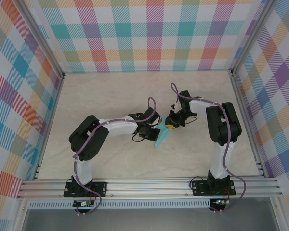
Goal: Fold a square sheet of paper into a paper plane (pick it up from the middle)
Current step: Third fold the triangle at the center of the table.
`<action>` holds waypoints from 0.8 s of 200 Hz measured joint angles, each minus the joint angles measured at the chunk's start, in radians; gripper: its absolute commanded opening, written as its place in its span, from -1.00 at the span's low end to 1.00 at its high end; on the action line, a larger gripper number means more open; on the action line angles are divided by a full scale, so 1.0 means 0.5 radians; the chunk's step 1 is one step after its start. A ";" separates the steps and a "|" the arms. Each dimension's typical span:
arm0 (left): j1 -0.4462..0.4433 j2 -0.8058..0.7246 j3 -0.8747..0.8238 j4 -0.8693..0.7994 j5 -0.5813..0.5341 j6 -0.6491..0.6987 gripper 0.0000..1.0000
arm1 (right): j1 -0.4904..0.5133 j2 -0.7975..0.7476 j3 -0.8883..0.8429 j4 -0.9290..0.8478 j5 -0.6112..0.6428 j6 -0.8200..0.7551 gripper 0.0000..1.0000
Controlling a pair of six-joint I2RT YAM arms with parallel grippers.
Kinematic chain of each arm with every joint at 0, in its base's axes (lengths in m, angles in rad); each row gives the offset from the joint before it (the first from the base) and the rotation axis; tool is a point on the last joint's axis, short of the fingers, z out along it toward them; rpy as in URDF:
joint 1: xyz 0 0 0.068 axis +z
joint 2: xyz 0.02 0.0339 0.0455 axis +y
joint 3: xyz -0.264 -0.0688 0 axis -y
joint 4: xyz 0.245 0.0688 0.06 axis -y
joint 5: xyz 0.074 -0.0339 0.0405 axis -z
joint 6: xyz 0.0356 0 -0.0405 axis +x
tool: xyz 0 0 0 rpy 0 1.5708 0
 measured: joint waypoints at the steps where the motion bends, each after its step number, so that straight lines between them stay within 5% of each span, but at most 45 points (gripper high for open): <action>1: 0.000 0.000 0.000 0.000 0.000 0.000 -0.92 | 0.000 0.000 0.000 0.000 0.000 0.000 -0.72; 96: 0.000 0.001 0.000 0.001 -0.005 0.010 -0.94 | -0.003 -0.051 -0.012 -0.002 -0.005 0.011 -0.65; 160: 0.000 0.001 -0.002 0.005 -0.005 0.013 -0.95 | -0.071 -0.818 -0.504 0.307 -0.053 0.249 -0.85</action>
